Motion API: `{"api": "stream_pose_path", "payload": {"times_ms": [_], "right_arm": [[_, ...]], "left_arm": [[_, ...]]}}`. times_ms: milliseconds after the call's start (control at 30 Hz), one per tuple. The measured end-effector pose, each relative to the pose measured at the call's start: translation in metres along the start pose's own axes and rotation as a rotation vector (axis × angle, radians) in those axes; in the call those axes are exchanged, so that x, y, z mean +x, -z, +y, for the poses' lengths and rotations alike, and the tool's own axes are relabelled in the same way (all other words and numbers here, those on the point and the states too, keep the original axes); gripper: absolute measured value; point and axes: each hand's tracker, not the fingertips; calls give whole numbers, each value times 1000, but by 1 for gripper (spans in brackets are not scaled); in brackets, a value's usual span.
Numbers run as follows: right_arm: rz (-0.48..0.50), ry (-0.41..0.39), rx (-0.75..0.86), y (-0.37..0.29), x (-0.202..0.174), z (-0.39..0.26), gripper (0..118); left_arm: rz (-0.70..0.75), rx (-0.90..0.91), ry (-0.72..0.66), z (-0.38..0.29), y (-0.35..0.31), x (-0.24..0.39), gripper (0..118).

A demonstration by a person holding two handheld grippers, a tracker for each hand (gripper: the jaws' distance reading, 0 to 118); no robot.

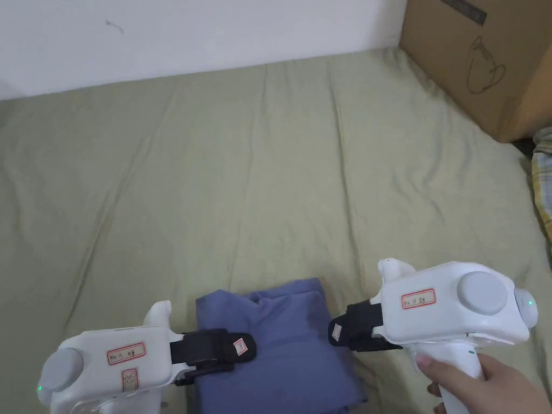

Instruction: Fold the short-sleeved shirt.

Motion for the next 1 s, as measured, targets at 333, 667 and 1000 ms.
{"api": "stream_pose_path", "payload": {"times_ms": [333, 667, 1000], "right_arm": [[-454, -243, 318, 16, -174, -34, 1], [-313, -328, 250, 84, -280, -49, 1], [-341, -418, 181, 119, -305, -62, 1]], "left_arm": [[243, 67, 99, 20, -168, -23, 25], [654, 19, 176, 59, -327, -77, 26], [1045, -116, 348, 87, -343, -102, 103]]}}
